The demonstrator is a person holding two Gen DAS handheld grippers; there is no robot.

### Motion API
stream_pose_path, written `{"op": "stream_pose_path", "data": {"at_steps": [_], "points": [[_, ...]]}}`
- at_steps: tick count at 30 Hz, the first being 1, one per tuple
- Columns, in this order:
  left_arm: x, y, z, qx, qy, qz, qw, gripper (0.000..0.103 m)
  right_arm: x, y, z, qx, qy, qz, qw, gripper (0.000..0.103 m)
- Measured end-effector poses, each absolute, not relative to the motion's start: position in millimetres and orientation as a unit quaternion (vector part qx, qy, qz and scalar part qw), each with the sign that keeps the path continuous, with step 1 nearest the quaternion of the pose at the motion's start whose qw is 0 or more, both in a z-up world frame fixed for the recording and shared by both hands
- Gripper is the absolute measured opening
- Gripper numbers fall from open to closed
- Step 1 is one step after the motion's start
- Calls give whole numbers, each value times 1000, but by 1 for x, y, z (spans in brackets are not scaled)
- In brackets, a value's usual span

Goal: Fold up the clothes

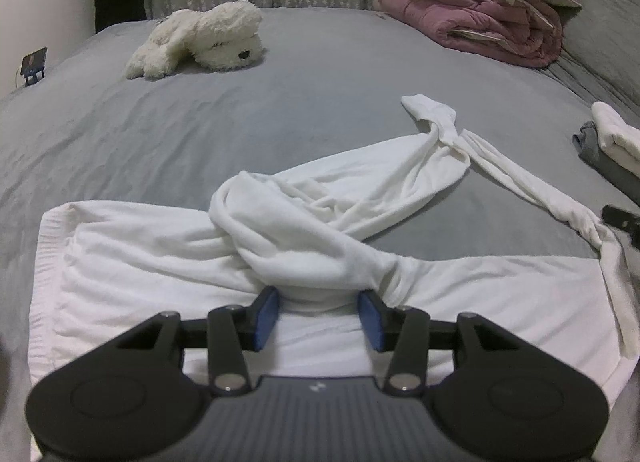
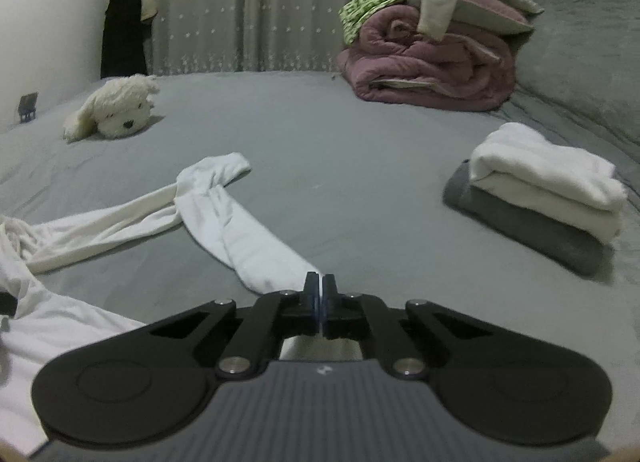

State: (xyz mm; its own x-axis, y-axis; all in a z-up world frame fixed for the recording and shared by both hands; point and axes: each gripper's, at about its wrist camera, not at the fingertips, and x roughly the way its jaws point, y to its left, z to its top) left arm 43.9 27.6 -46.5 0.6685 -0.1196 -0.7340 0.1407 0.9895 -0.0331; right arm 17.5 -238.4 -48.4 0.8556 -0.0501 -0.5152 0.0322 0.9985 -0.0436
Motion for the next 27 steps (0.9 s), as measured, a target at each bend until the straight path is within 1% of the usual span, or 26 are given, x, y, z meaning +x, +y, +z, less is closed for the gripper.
{"op": "stream_pose_path", "data": {"at_steps": [11, 16, 17, 18, 20, 22, 23, 27], "points": [[39, 22, -49, 37, 389, -70, 918, 47, -10, -275, -34, 3, 261, -41, 964, 0], [36, 19, -45, 36, 386, -58, 920, 47, -16, -296, -36, 47, 282, -20, 958, 1], [35, 18, -44, 34, 385, -58, 920, 47, -16, -299, -37, 62, 288, -11, 956, 5], [34, 16, -42, 30, 384, -61, 921, 47, -16, -302, -37, 76, 292, -1, 953, 14], [30, 12, -38, 23, 379, -67, 923, 47, -14, -305, -39, 98, 299, 14, 949, 17], [26, 4, -36, 24, 373, -78, 924, 47, -12, -306, -40, 113, 304, 24, 946, 26], [25, -1, -35, 25, 371, -85, 925, 47, -11, -305, -41, 115, 304, 26, 945, 32], [19, -18, -34, 30, 365, -110, 924, 47, -3, -300, -42, 129, 306, 36, 943, 33]]}}
